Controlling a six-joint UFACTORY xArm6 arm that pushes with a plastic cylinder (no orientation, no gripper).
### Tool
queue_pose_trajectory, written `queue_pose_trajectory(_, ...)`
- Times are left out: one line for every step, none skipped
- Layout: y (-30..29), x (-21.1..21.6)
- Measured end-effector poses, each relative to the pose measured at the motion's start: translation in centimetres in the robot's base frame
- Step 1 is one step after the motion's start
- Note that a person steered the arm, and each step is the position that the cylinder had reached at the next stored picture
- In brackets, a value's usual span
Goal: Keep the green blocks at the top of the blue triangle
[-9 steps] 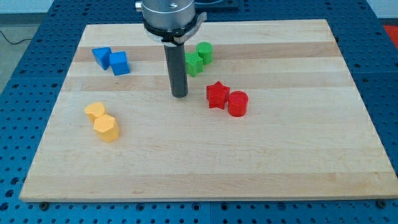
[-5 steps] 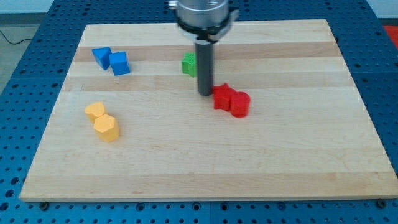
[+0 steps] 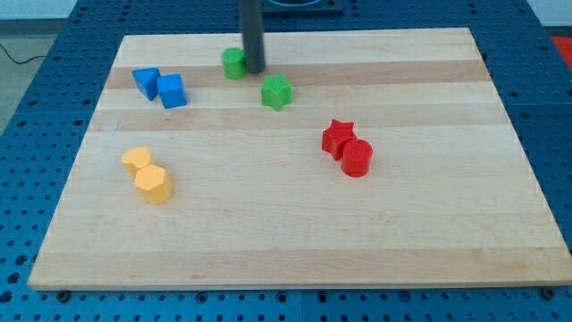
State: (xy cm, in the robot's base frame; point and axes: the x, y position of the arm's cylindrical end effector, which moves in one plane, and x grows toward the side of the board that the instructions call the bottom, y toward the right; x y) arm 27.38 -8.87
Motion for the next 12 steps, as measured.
queue_pose_trajectory(-2.3,-0.2)
queue_pose_trajectory(-2.9,-0.5)
queue_pose_trajectory(-5.3,-2.6)
queue_pose_trajectory(-6.9,-4.6)
queue_pose_trajectory(-0.6,-2.4)
queue_pose_trajectory(9.4,0.9)
queue_pose_trajectory(12.3,5.0)
queue_pose_trajectory(12.1,8.5)
queue_pose_trajectory(11.2,8.9)
queue_pose_trajectory(11.2,8.9)
queue_pose_trajectory(11.2,8.9)
queue_pose_trajectory(10.4,8.6)
